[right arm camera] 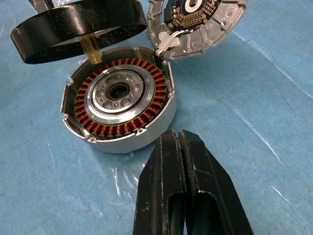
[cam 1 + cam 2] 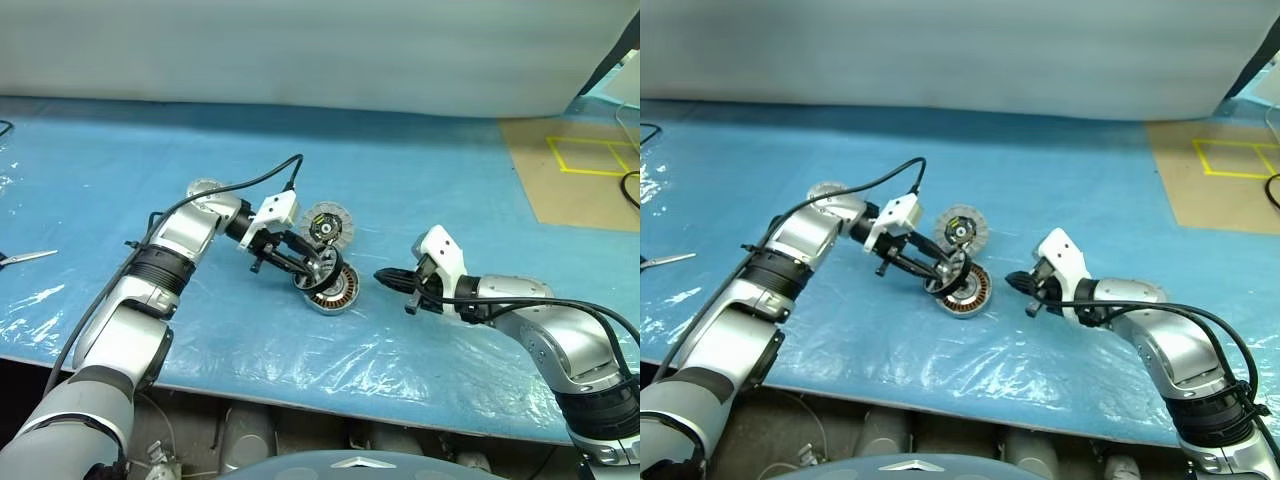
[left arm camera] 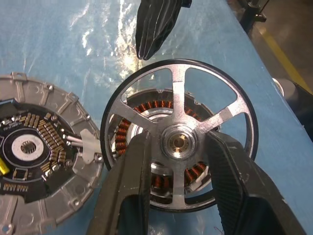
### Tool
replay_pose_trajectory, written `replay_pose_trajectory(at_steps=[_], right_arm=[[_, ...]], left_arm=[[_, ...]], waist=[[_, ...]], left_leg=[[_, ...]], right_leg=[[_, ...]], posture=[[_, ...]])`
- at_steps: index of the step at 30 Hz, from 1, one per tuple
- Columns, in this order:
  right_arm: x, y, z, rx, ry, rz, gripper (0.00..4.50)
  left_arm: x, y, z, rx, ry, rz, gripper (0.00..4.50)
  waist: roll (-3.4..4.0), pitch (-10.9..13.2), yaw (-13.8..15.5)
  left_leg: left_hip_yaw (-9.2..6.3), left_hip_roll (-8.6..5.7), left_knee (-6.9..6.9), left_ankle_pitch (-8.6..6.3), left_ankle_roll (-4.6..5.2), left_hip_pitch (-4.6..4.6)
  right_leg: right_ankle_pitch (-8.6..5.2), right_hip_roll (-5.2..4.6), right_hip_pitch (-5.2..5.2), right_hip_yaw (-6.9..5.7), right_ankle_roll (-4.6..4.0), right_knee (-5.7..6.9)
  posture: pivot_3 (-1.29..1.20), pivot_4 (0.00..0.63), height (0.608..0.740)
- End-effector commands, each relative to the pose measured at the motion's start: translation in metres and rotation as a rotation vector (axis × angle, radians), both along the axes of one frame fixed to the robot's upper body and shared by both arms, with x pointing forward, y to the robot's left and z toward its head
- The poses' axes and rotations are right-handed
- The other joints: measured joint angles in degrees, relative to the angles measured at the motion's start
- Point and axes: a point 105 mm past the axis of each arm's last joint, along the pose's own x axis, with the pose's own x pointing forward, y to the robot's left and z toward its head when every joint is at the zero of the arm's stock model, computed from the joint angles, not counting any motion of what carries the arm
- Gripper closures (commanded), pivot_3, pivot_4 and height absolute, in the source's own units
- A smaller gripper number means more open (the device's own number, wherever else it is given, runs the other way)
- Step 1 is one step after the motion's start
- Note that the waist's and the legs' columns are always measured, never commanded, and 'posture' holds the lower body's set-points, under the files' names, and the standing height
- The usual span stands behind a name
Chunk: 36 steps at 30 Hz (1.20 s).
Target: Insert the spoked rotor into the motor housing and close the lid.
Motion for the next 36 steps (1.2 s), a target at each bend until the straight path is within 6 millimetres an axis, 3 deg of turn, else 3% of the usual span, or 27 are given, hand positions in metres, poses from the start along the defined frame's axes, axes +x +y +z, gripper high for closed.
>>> replay_pose_trajectory(at_steps=[1, 13, 36], right_arm=[[-0.002, 0.0, 0.009, -0.004, -0.04, 0.007, 4.5], [-0.002, 0.001, 0.007, -0.007, -0.037, -0.006, 4.5], [0.001, -0.002, 0.004, -0.024, -0.044, -0.026, 4.5]], left_arm=[[0.0, -0.004, 0.01, -0.024, -0.018, -0.017, 3.15], [0.003, -0.003, -0.009, 0.035, -0.047, -0.017, 3.15], [0.008, 0.003, -0.017, 0.113, -0.071, -0.004, 3.15]], waist=[[0.0, 0.0, -0.04], [0.0, 0.0, -0.03], [0.0, 0.0, -0.09]], left_leg=[[0.0, 0.0, 0.0, 0.0, 0.0, 0.0], [-0.01, -0.01, 0.01, 0.0, 0.0, -0.01], [0.0, 0.0, 0.01, 0.0, 0.0, 0.08]], right_leg=[[0.0, 0.0, 0.0, 0.0, 0.0, 0.01], [0.0, 0.0, 0.02, 0.0, 0.0, 0.02], [0.0, 0.0, 0.16, 0.01, 0.0, 0.04]], posture=[[0.0, 0.15, 0.74], [0.0, 0.15, 0.74], [0.0, 0.15, 0.74]])
